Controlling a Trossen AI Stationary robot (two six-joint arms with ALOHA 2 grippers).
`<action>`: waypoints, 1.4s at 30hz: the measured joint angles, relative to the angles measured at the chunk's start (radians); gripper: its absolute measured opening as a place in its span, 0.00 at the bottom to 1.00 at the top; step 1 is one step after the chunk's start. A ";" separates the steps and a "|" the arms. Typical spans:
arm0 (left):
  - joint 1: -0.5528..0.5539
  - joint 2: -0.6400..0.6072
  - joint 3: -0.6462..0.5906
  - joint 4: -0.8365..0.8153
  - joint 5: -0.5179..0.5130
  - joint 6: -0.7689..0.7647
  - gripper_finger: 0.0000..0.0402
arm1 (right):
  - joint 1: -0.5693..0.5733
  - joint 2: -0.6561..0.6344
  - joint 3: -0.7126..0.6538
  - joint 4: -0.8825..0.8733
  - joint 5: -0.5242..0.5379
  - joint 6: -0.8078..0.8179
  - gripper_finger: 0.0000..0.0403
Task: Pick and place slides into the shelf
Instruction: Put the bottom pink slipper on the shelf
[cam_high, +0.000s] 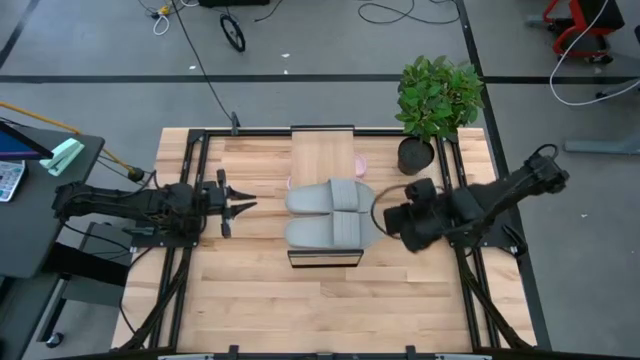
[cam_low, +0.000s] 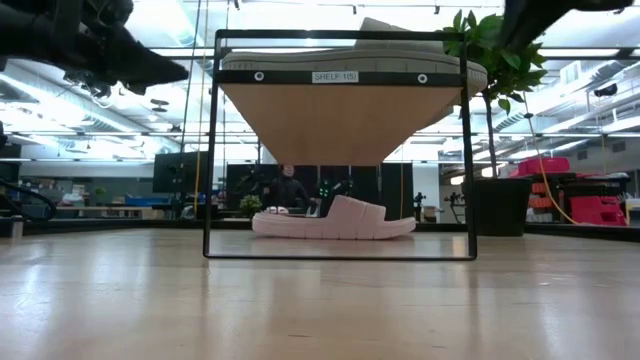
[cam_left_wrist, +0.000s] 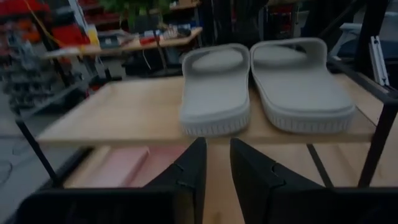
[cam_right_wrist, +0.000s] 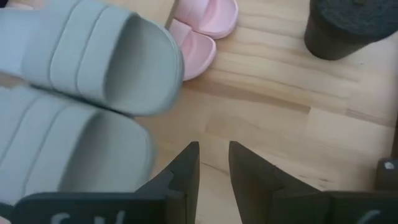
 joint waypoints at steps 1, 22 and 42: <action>0.000 0.000 0.000 -0.015 0.000 -0.016 0.20 | 0.028 0.001 -0.011 -0.011 0.017 0.036 0.23; 0.065 0.000 -0.001 -0.044 -0.127 -0.134 0.17 | 0.344 -0.103 -0.486 -0.001 0.022 0.489 0.22; 0.306 0.190 -0.001 0.096 -0.054 -0.311 0.20 | 0.344 -0.387 -0.571 -0.063 0.224 0.314 0.21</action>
